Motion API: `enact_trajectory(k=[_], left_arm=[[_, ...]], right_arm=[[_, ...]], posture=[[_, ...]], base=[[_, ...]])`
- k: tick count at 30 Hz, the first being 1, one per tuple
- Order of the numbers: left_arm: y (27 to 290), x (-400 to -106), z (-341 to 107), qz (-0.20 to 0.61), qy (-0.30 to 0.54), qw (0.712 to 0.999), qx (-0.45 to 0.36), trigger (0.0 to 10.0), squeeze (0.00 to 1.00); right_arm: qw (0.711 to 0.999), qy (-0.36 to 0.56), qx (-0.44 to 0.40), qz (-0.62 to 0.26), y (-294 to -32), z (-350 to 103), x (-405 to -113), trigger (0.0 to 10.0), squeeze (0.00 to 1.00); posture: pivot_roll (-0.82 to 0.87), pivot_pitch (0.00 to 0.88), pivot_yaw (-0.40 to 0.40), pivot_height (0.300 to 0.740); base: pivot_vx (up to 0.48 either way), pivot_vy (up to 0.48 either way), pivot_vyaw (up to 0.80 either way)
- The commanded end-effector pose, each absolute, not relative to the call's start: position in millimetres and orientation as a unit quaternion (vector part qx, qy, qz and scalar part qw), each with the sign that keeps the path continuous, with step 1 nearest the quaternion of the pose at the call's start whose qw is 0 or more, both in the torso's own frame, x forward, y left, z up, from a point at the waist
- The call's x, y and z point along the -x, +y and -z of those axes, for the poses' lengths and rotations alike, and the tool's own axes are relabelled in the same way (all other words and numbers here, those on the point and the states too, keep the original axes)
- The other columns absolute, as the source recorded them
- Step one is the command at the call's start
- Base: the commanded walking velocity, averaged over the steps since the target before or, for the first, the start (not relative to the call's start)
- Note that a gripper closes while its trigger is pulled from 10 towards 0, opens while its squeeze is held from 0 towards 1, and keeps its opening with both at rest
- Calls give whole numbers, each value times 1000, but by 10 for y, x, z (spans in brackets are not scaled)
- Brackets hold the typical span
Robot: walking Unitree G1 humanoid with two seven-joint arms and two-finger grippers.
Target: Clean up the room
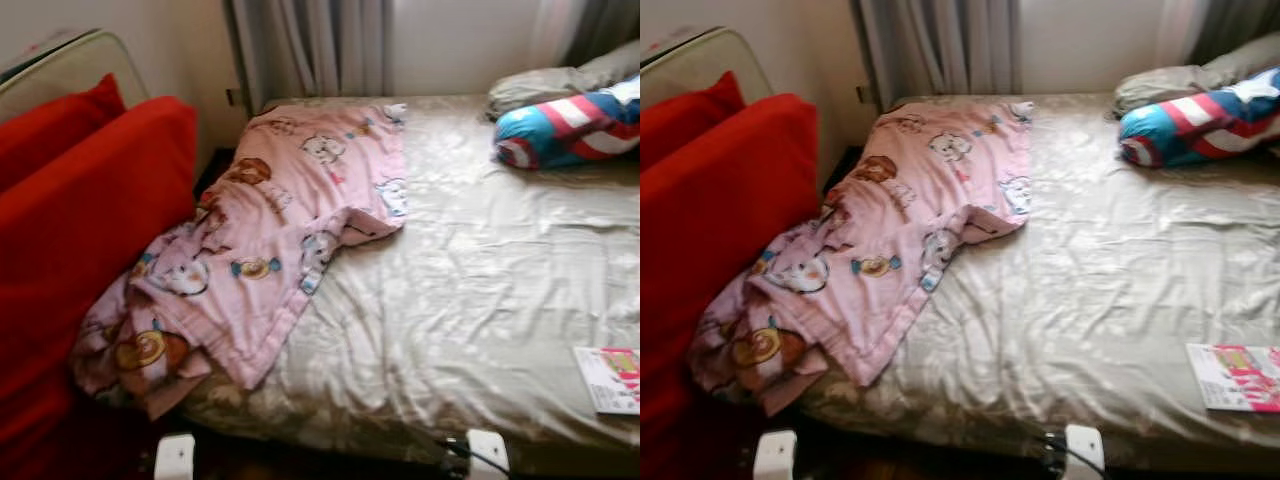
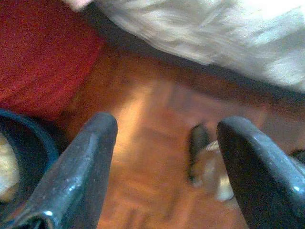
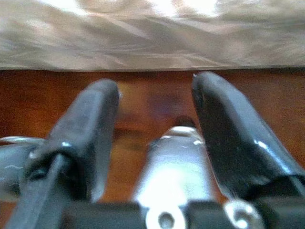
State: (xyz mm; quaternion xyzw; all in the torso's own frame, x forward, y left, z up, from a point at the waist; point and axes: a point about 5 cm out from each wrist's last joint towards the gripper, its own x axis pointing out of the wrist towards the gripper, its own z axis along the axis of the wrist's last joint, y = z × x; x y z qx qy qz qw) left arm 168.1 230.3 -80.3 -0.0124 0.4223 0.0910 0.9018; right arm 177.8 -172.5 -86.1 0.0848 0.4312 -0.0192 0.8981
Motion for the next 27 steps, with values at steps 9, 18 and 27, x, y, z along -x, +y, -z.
enact_trajectory(k=[9, 18, 27], left_arm=[[2285, -1614, 837, -90, 430, 898, 15, 10000, 0], [2319, -1600, 832, -91, 429, 899, 12, 10000, 0], [2332, -1577, 839, -92, 431, 897, 13, 10000, 0]], right_arm=[[893, 442, -78, 29, -1796, 889, -1705, 10000, 0], [892, 446, -74, 32, -1898, 895, -1662, 10000, 0], [892, 446, -62, 23, -1914, 891, -1664, 10000, 0]], posture=[[-19, 86, 83, 740], [-18, 85, 81, 740], [-15, 79, 81, 740]], base=[[0, 442, 0], [0, 0, 0], [0, 0, 394]])
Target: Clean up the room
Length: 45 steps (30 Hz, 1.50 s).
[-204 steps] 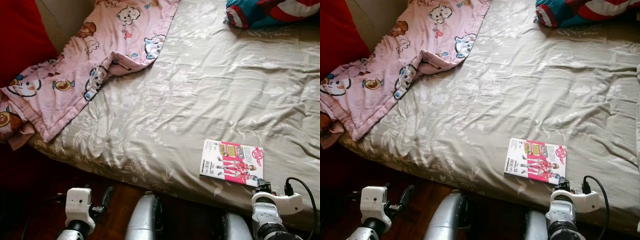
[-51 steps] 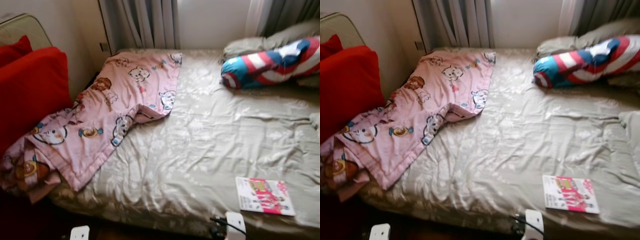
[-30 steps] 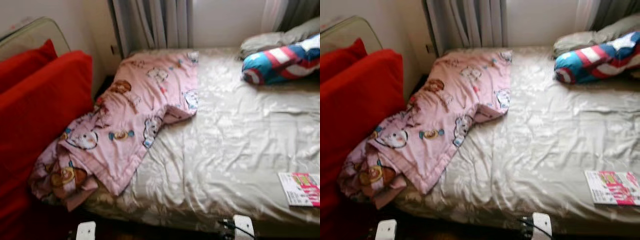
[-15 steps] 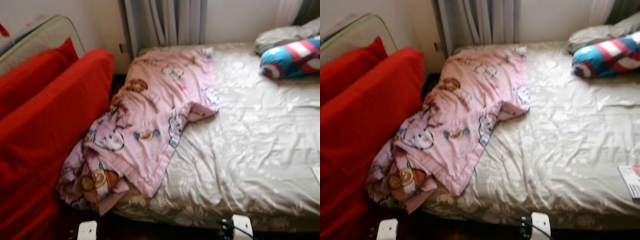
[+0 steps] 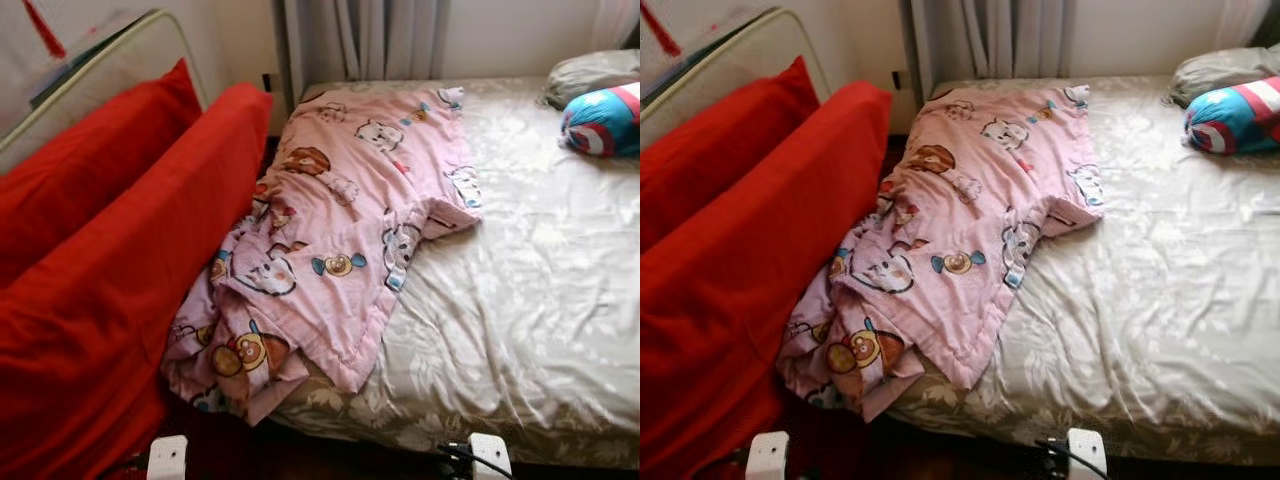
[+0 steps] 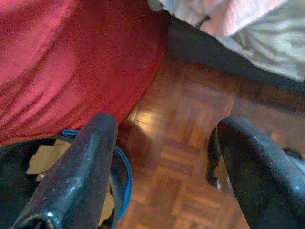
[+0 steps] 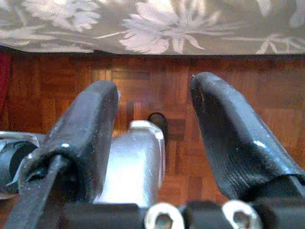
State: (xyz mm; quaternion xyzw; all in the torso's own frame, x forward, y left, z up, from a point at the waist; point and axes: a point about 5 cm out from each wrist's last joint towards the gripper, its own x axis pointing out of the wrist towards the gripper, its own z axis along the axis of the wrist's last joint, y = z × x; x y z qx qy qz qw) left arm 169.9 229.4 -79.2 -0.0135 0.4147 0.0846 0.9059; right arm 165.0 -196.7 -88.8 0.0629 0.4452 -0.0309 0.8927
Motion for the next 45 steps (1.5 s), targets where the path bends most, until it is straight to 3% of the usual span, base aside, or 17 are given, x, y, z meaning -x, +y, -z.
enact_trajectory(k=[1, 22, 32, 45], left_arm=[[2329, -1578, 839, -92, 431, 898, 14, 10000, 0], [2279, -1585, 843, -84, 426, 901, 21, 10000, 0], [2132, -1444, 927, -84, 439, 894, 43, 10000, 0], [2169, -1475, 908, -97, 430, 896, 55, 10000, 0]], right_arm=[[892, 446, -63, 24, -1902, 891, -1669, 10000, 0], [897, 436, -65, 11, -1828, 874, -1717, 10000, 0], [902, 428, -48, 24, -2025, 817, -1783, 10000, 0], [908, 418, -37, 16, -2103, 759, -1870, 10000, 0]], posture=[[-15, 79, 82, 740], [-30, 42, 77, 740], [-53, 41, 15, 740], [-48, 63, -19, 740]], base=[[0, 0, 800], [0, 0, 774], [0, 0, 0], [0, 0, 0]])
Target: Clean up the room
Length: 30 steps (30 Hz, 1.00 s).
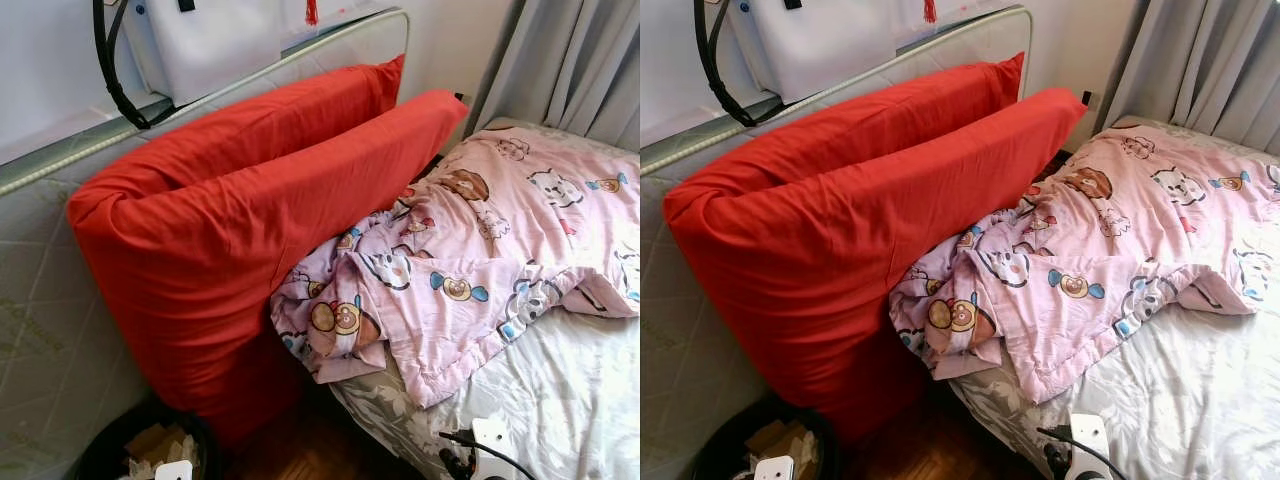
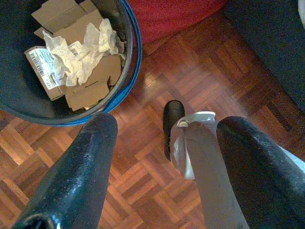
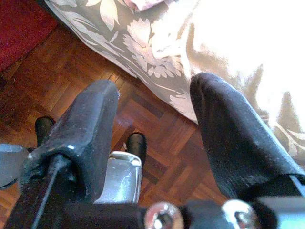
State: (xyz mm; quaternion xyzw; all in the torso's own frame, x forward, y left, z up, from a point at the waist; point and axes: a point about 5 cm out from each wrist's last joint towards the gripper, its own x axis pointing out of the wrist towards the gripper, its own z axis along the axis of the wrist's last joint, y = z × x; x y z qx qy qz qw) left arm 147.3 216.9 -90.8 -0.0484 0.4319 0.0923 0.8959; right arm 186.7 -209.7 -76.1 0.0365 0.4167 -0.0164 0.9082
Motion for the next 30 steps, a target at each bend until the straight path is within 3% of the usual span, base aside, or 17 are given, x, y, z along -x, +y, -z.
enact_trajectory(k=[1, 11, 20, 30], left_arm=[[2169, -1475, 908, -97, 430, 896, 55, 10000, 0], [2151, -1571, 871, -96, 418, 902, 42, 10000, 0], [2186, -1566, 863, -97, 415, 904, 36, 10000, 0], [2176, -1585, 853, -94, 408, 908, 38, 10000, 0]], right_arm=[[908, 418, -37, 16, -2103, 759, -1870, 10000, 0], [904, 426, -39, 11, -2160, 800, -1750, 10000, 0], [904, 425, -47, 9, -2044, 821, -1750, 10000, 0], [909, 412, -63, 17, -1965, 798, -1827, 10000, 0]], posture=[[-48, 63, -19, 740], [-39, 75, 19, 740], [-35, 80, 29, 740], [-33, 80, 29, 740]], base=[[0, 0, 0], [0, 0, 0], [0, 0, 800], [0, 0, 0]])
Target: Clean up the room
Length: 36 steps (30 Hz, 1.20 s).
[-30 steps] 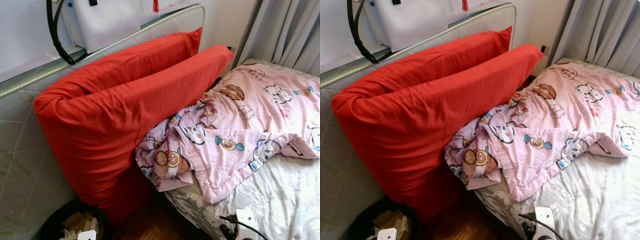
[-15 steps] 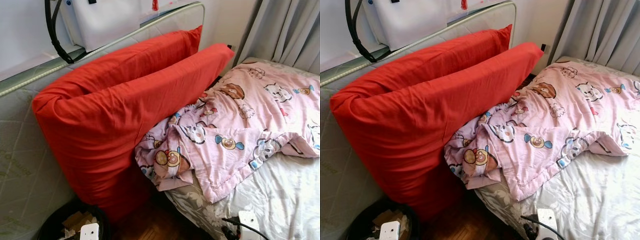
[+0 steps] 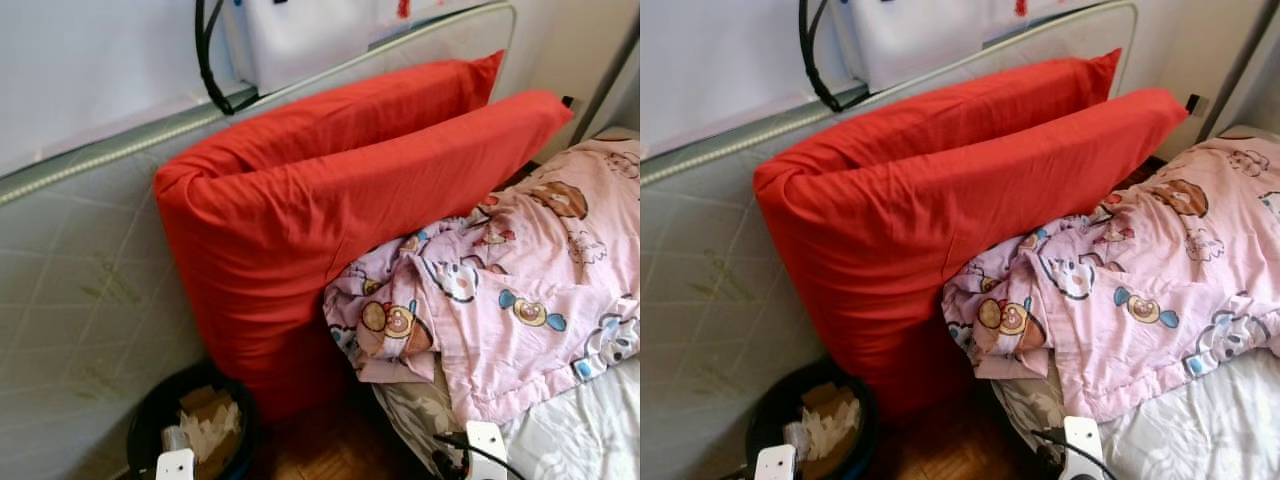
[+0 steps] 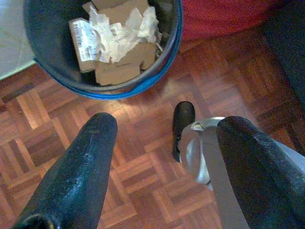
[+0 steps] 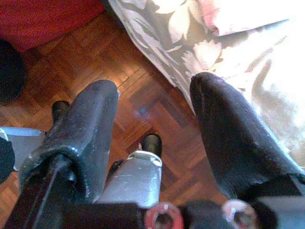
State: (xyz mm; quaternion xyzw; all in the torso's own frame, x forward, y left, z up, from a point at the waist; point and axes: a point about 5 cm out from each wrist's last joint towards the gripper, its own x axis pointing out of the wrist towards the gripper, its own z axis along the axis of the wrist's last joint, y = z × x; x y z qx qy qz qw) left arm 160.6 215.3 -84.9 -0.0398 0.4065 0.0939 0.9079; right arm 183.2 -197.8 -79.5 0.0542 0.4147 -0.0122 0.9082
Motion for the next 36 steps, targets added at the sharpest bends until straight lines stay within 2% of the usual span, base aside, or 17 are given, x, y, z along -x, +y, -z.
enact_trajectory(k=[1, 19, 36], left_arm=[[2181, -1595, 846, -94, 405, 909, 38, 10000, 0], [2065, -1670, 826, -82, 387, 917, 46, 10000, 0], [2101, -1788, 752, -74, 360, 929, 40, 10000, 0]], right_arm=[[910, 410, -61, 14, -1972, 792, -1834, 10000, 0], [912, 406, -52, 30, -2057, 778, -1832, 10000, 0], [916, 396, -58, 34, -1997, 743, -1929, 10000, 0]], posture=[[-30, 78, 27, 740], [-47, 70, 4, 740], [-46, 53, 13, 740]], base=[[0, 0, 0], [0, 0, 0], [280, 0, 0]])
